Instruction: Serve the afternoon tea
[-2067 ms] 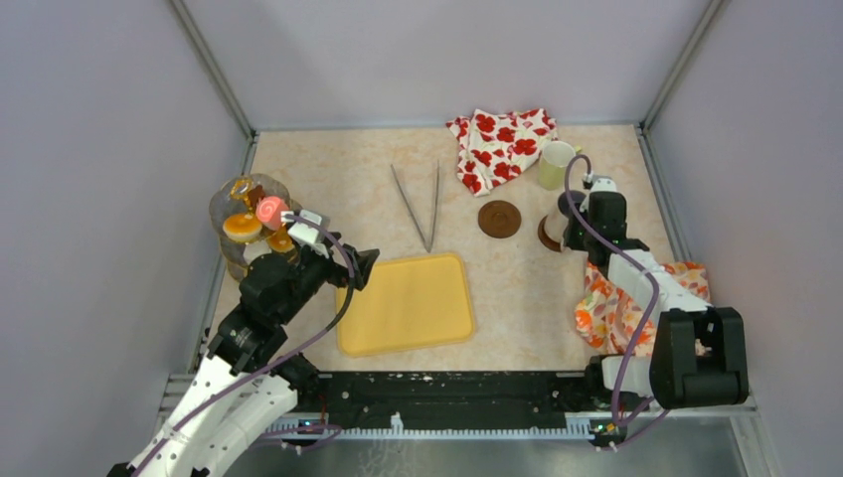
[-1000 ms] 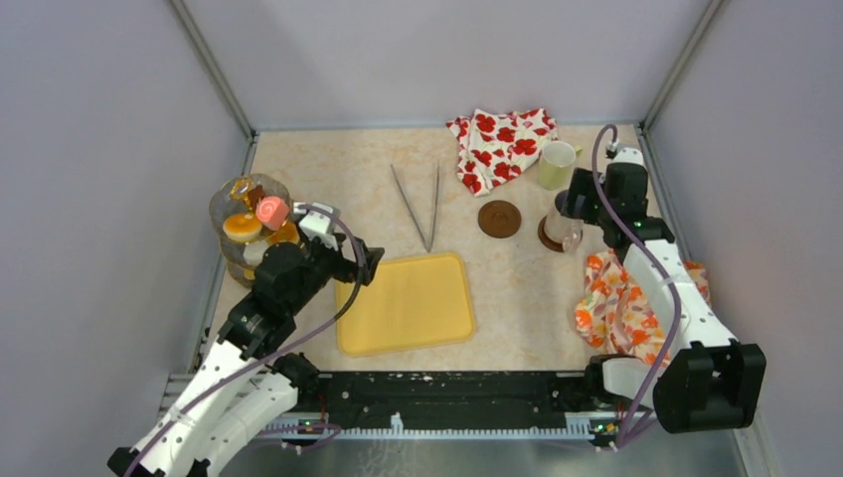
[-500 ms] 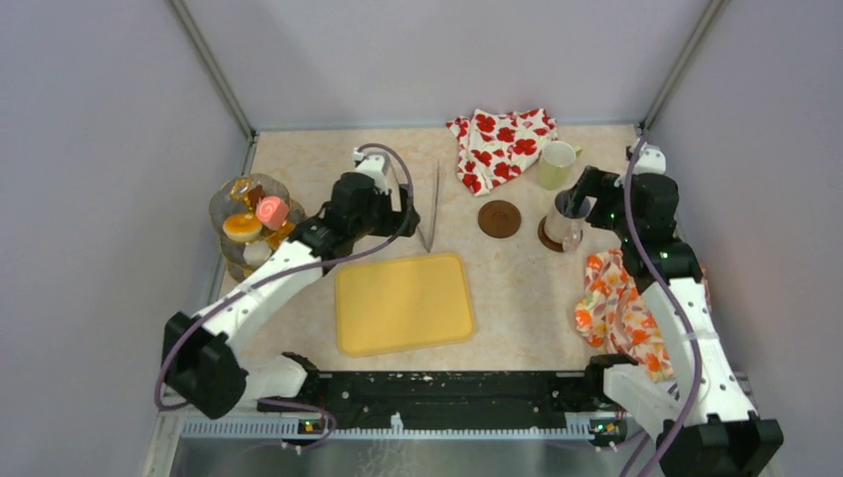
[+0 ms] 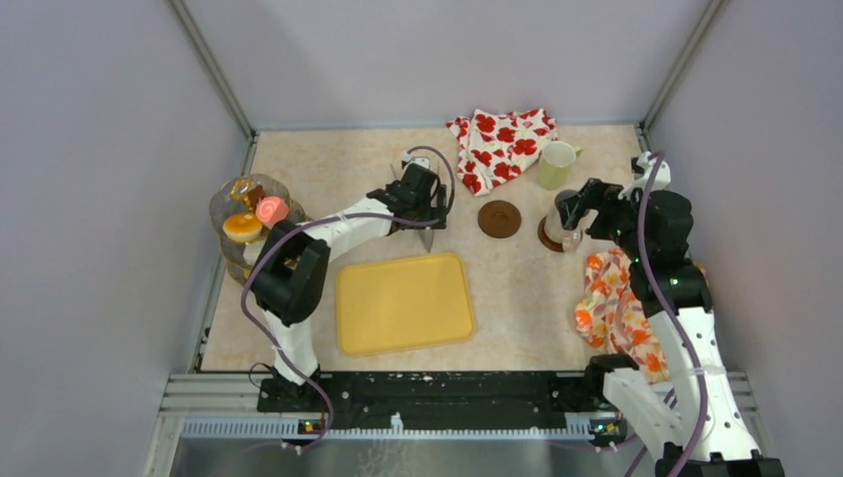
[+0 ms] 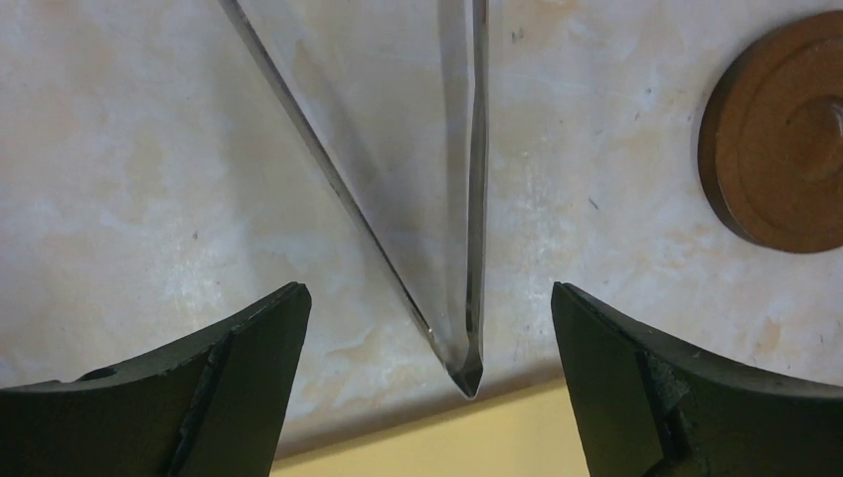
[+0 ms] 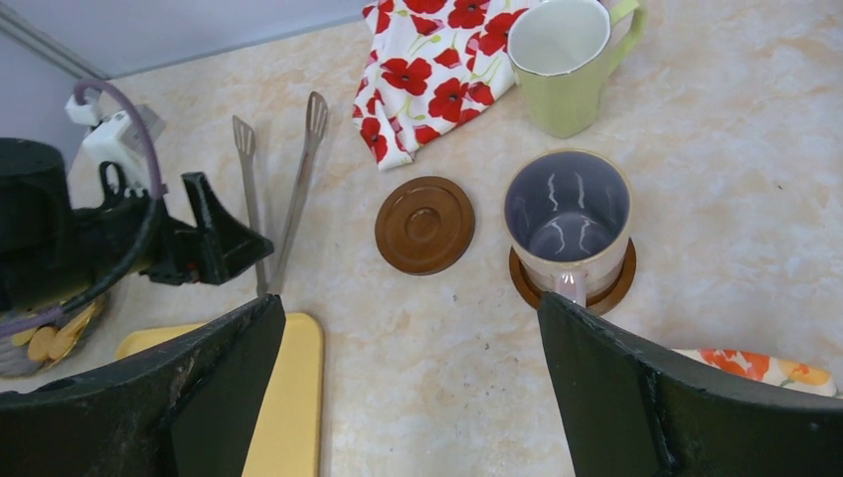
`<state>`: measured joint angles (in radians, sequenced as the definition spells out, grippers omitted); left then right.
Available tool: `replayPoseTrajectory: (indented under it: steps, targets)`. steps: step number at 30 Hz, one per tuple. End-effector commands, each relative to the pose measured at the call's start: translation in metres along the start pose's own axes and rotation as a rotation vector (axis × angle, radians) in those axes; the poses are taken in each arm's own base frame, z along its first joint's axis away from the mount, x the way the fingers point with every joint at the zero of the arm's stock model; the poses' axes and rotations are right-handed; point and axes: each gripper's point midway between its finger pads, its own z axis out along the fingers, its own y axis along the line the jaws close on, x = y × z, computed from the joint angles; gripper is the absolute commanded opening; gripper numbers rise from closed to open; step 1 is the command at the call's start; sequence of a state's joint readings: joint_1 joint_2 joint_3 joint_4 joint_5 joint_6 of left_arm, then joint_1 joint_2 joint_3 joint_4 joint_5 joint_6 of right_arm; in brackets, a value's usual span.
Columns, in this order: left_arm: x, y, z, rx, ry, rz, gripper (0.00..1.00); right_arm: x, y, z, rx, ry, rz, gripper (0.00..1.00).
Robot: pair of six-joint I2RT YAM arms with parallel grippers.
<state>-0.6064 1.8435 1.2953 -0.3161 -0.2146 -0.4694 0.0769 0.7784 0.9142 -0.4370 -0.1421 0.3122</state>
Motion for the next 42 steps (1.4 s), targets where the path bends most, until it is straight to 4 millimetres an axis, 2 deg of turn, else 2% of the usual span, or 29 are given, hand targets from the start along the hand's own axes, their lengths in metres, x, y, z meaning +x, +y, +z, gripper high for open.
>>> replayPoseTrajectory:
  steps: [1, 7, 11, 18, 25, 31, 36, 42]
  targets:
    - [-0.03, -0.009, 0.013, -0.024, -0.068, -0.028, 0.98, -0.022, 0.024, -0.015, -0.097, -0.069, 0.001, 0.99]
    - [-0.03, -0.014, 0.034, -0.031, -0.06, -0.025, 0.98, -0.023, 0.025, -0.021, -0.102, -0.083, -0.01, 0.99]
    - [-0.027, 0.0, 0.048, -0.13, -0.043, -0.016, 0.98, -0.02, 0.028, -0.026, -0.115, -0.072, -0.013, 0.99]
    - [-0.027, 0.012, 0.061, -0.2, -0.066, -0.012, 0.96, -0.024, 0.033, -0.031, -0.144, -0.096, -0.014, 0.99]
    - [-0.037, 0.004, 0.077, -0.169, -0.1, 0.019, 0.91, -0.022, 0.034, -0.03, -0.148, -0.088, -0.01, 0.99]
    - [-0.034, 0.013, 0.095, -0.165, -0.068, -0.014, 0.88, -0.018, 0.032, -0.029, -0.147, -0.085, -0.011, 0.99]
    - [-0.035, 0.021, 0.097, -0.196, -0.066, -0.008, 0.84, -0.015, 0.03, -0.024, -0.139, -0.078, -0.011, 0.99]
    - [-0.048, 0.017, 0.082, -0.169, -0.097, 0.024, 0.82, -0.014, 0.032, -0.024, -0.152, -0.075, -0.011, 0.99]
